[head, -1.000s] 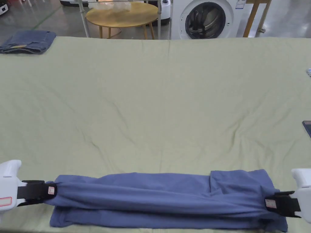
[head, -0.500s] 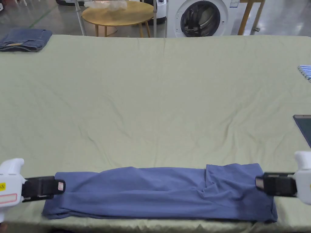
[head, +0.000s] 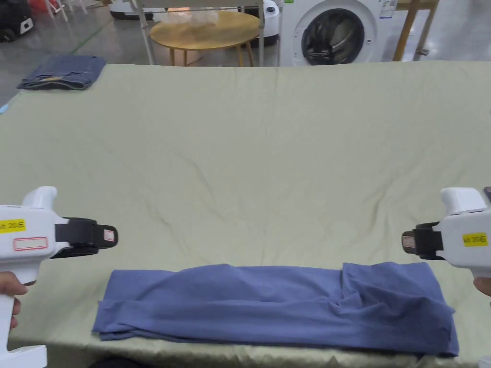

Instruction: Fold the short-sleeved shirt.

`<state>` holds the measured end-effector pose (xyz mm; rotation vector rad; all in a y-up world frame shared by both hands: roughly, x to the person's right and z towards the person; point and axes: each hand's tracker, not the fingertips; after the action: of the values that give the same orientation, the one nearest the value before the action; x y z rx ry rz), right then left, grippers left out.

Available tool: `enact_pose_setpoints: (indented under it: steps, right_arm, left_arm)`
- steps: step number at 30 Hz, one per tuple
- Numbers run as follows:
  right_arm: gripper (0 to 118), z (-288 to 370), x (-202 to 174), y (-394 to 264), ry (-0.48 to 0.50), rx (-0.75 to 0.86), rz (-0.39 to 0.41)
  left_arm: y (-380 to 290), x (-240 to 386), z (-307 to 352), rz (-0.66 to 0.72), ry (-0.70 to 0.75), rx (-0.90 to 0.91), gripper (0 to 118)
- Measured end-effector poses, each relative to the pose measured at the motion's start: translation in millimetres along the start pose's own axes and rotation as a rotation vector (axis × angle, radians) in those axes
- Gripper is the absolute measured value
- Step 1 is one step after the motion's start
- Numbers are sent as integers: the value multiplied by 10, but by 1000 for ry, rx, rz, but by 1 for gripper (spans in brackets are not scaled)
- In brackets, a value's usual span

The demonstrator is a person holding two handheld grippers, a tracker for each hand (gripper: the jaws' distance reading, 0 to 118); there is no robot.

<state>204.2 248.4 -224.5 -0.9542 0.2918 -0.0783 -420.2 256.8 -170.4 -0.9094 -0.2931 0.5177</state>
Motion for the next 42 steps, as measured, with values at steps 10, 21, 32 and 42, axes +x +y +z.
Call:
enact_pose_setpoints:
  steps: [10, 21, 32, 42]
  right_arm:
    - [0, -20, -107, -55, 62, -48, 17]
    - [0, -101, -50, -85, 73, -97, -11]
    - [0, 3, -19, -88, 78, -87, -17]
    - [0, 33, 25, -114, 88, -73, -43]
  left_arm:
    - [-422, -805, -40, 471, -154, -202, 117]
    - [-683, -1121, -785, 588, -476, -220, 104]
    - [-217, -101, -580, 265, -297, -270, 1]
    - [-192, 1372, -1652, -49, -270, -461, 1]
